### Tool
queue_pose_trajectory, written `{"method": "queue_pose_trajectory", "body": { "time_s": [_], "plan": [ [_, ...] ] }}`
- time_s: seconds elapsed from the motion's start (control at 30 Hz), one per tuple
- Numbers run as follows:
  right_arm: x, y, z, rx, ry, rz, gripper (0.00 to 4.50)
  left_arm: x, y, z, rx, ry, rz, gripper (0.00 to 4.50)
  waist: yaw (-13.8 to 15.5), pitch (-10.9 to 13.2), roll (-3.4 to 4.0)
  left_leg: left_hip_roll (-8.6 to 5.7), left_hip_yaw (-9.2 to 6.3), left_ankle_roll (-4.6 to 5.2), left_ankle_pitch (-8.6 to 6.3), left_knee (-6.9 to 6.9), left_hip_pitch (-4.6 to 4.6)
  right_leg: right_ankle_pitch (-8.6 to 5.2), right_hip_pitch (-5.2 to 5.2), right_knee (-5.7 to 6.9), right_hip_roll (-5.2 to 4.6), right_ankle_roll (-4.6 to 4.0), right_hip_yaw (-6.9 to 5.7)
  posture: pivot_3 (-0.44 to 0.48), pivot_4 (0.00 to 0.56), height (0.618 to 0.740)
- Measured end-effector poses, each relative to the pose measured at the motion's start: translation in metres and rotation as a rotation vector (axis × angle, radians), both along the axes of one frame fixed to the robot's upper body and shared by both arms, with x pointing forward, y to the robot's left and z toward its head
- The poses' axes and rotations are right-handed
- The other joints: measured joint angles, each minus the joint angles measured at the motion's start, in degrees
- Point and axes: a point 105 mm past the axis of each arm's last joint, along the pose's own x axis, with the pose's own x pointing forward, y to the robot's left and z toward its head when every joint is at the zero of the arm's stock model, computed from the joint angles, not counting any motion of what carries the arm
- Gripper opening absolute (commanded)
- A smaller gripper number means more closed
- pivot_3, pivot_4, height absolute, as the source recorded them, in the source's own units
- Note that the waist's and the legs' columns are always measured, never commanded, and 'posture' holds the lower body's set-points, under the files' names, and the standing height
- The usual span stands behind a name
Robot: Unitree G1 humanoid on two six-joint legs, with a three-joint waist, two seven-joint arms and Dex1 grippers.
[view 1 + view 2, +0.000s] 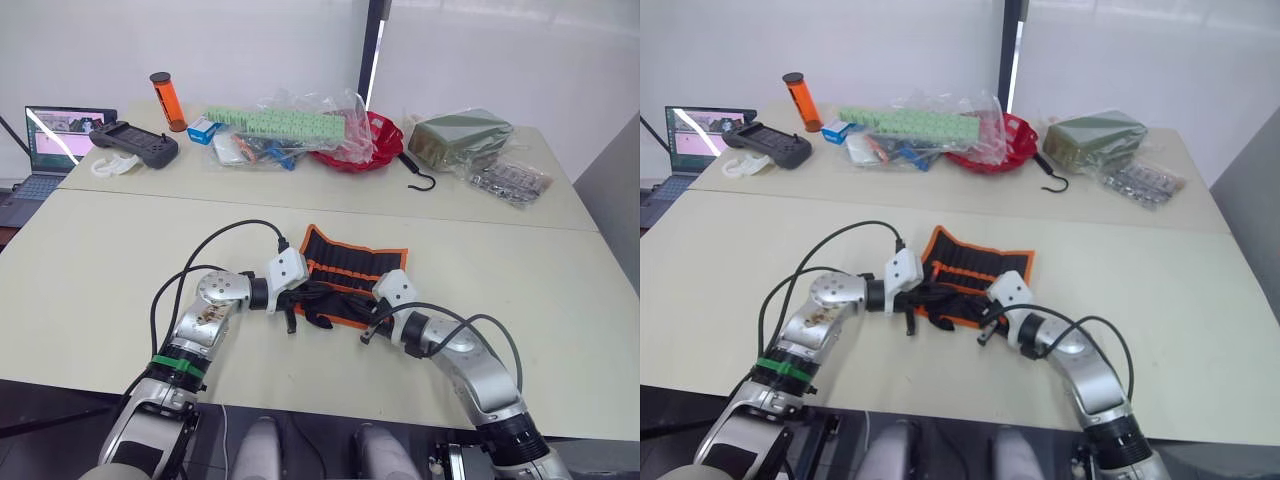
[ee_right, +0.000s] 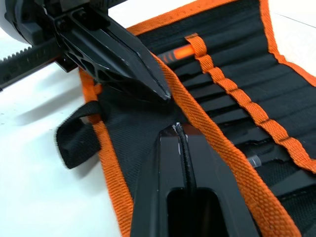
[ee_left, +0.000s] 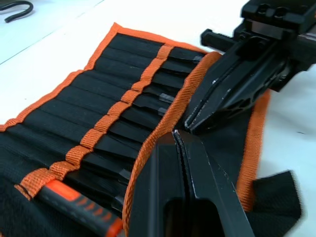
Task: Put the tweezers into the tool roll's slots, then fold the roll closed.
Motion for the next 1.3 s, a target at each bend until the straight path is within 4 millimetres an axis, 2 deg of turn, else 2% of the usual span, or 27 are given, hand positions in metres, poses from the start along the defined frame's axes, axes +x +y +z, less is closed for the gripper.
{"method": "queue_pose_trajectory", "body": {
  "time_s": [0.3, 0.47, 0.67, 0.83, 1.17, 1.3],
  "plan": [
    [0.001, -0.012, -0.007, -0.022, -0.031, -0.081, 0.0, 0.004, 0.0, -0.011, 0.029, -0.034, 0.015, 0.03, 0.0, 0.0, 0.02, 0.0, 0.0, 0.0, 0.0, -0.01, 0.18, 0.0, 0.18, -0.02, 0.0, 0.0, 0.0, 0.0, 0.15, 0.738],
    [-0.003, -0.018, -0.012, -0.03, -0.026, -0.109, 0.0, 0.006, 0.001, -0.014, 0.018, -0.025, 0.031, 0.03, -0.1, 0.0, 0.02, 0.01, 0.0, 0.02, 0.01, -0.05, 0.66, -0.02, 0.8, -0.25, 0.01, 0.03, -0.01, 0.0, 0.15, 0.738],
    [-0.004, -0.025, -0.014, 0.011, -0.017, -0.179, 0.0, 0.011, 0.01, -0.01, -0.064, 0.043, 0.067, 0.03, -0.2, 0.0, 0.02, 0.0, -0.01, 0.02, 0.01, -0.06, 0.67, -0.02, 0.82, -0.28, 0.0, 0.03, -0.01, 0.0, 0.15, 0.738],
    [-0.005, -0.029, -0.014, 0.016, -0.009, -0.199, 0.0, 0.01, 0.021, -0.009, -0.031, 0.039, 0.041, 0.03, -0.1, 0.0, 0.02, 0.0, 0.0, 0.02, 0.01, -0.06, 0.67, -0.02, 0.83, -0.29, 0.0, 0.03, -0.01, 0.0, 0.15, 0.738],
    [-0.006, -0.033, -0.012, -0.002, 0.0, -0.182, 0.0, 0.012, 0.02, -0.008, -0.019, 0.018, 0.024, 0.03, 0.1, 0.0, 0.02, -0.01, -0.01, 0.02, 0.01, -0.07, 0.63, -0.02, 0.83, -0.34, -0.02, 0.04, -0.01, 0.0, 0.15, 0.738],
    [-0.006, -0.035, -0.006, 0.025, 0.006, -0.191, 0.0, 0.014, 0.023, 0.008, -0.031, 0.0, 0.029, 0.03, 0.0, 0.0, 0.01, 0.0, -0.01, 0.02, 0.01, -0.07, 0.48, -0.03, 0.69, -0.35, -0.01, 0.04, -0.01, 0.0, 0.15, 0.738]
  ]
}}
